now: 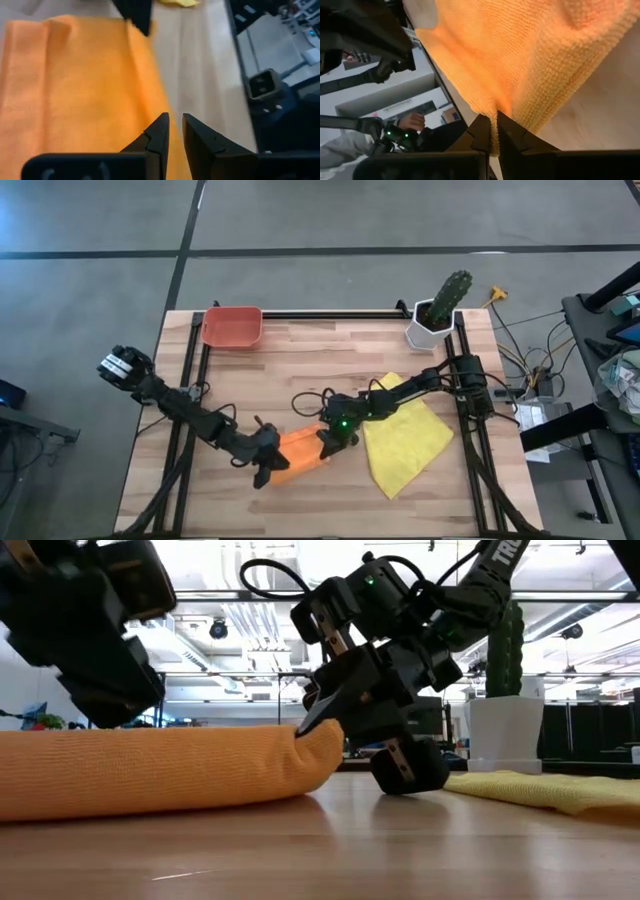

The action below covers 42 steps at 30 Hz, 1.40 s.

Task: Roll microfiber towels into tight, uniform cylinder then place into a basket
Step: Roll the orange towel

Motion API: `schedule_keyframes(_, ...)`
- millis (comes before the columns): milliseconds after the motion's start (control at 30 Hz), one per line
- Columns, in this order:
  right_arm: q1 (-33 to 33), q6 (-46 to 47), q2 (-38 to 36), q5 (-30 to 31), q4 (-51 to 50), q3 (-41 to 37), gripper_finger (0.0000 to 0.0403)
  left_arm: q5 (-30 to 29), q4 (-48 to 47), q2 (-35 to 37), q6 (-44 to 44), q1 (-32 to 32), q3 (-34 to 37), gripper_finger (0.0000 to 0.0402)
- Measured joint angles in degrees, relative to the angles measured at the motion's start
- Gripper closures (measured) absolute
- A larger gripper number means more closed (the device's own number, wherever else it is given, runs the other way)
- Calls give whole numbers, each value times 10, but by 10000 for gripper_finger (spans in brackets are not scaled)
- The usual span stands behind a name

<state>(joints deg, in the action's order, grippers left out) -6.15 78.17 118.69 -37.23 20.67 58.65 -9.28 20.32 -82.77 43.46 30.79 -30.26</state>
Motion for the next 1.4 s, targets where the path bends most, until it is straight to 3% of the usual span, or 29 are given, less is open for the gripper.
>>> schedule_keyframes(367, 3, 18, 1, 24, -6, -6, 390, 38, 30, -73, -33, -35, -36, 363)
schedule_keyframes(633, 8, 48, 0, 44, -13, -6, 390, 22, 31, -47, -98, -38, -53, 363)
schedule_keyframes(800, 9, 58, 0, 49, -12, -6, 390, 59, 23, -48, -141, -38, -50, 363)
schedule_keyframes(933, 9, 65, 0, 52, -12, -6, 390, 62, -33, -68, -139, -38, -41, 363)
schedule_keyframes(1267, 8, 68, 0, 58, -9, -6, 390, 75, -39, -79, -141, -49, -22, 363)
schedule_keyframes(1400, 7, 23, -5, 57, -16, -7, 390, 75, -43, -84, -140, -50, -22, 363)
